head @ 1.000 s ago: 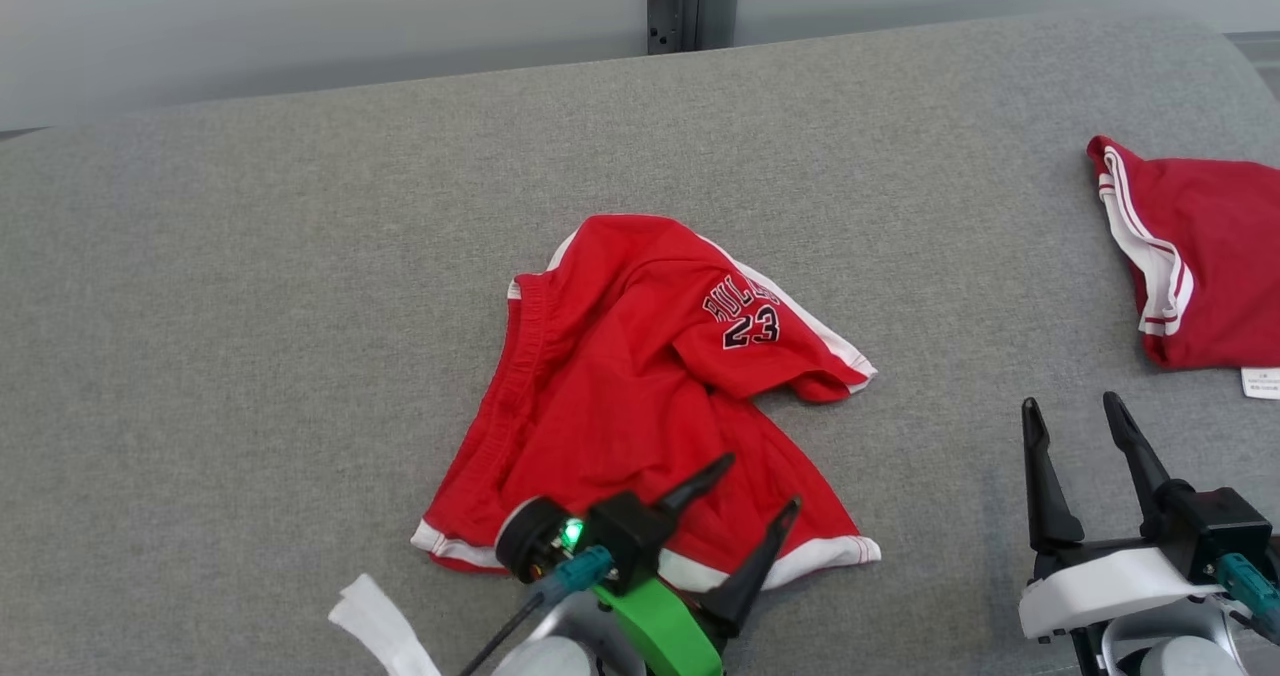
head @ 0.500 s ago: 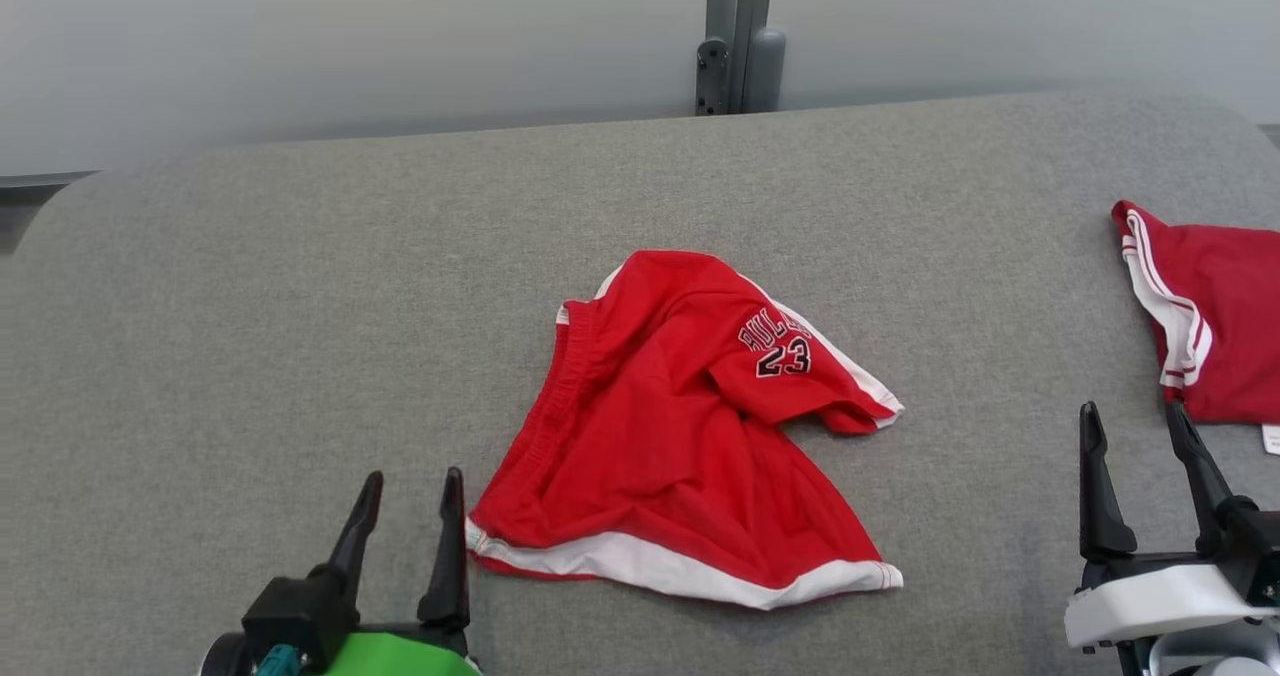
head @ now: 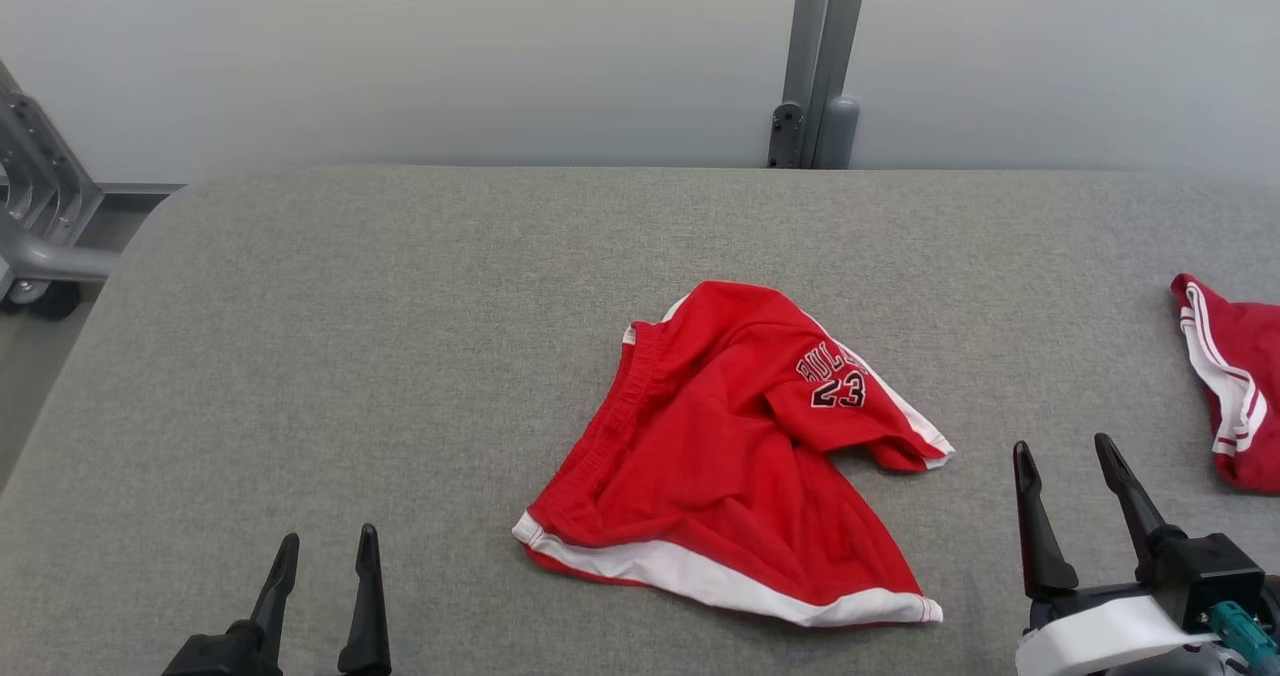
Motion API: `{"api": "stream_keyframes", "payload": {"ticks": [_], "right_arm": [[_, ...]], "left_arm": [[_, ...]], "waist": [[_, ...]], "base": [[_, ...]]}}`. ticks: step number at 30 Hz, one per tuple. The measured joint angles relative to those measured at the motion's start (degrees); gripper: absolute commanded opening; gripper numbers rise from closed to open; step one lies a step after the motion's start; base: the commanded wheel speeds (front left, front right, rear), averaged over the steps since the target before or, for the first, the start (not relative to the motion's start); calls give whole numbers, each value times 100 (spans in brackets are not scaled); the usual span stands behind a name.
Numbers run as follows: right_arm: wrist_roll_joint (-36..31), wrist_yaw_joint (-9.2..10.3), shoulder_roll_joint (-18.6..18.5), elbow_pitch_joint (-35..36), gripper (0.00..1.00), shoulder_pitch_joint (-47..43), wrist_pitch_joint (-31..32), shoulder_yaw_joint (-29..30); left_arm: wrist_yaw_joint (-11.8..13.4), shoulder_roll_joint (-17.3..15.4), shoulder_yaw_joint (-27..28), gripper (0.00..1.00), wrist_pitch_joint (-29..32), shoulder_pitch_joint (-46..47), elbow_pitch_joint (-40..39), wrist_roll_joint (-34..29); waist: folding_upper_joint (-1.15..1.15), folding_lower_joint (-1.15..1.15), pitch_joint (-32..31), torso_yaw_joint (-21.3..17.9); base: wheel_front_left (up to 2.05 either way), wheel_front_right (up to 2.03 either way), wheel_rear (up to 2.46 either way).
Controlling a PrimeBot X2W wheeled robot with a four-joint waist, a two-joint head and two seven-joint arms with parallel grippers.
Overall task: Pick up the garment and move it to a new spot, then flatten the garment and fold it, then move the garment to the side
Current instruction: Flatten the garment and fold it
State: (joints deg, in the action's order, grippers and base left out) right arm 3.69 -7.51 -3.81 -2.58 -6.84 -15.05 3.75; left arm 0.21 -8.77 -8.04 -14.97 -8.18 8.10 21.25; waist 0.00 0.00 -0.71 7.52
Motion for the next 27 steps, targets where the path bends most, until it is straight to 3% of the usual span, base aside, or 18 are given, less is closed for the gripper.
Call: {"api": "stream_keyframes", "payload": {"ticks": [3,11,23,27], "right_arm": [[7,0,32,-27,100,-24,0,-68],[19,0,73,-87,100,-70,0,-157],[19,0,81,-142,100,-66,0,-165],[205,2,-23,-503,100,-80,0,-556]], "left_arm": [[-278,135,214,100,0,13,34,-143],[-633,382,505,100,-7,137,107,-480],[-751,475,637,100,-7,183,244,-724],[-753,425,256,100,-3,190,625,-726]], "waist": [[0,0,-33,20],[0,0,-9,-179],[0,0,-40,-437],[0,0,-27,-464]], "base": [[0,0,0],[0,0,0],[0,0,0],[0,0,0]]}}
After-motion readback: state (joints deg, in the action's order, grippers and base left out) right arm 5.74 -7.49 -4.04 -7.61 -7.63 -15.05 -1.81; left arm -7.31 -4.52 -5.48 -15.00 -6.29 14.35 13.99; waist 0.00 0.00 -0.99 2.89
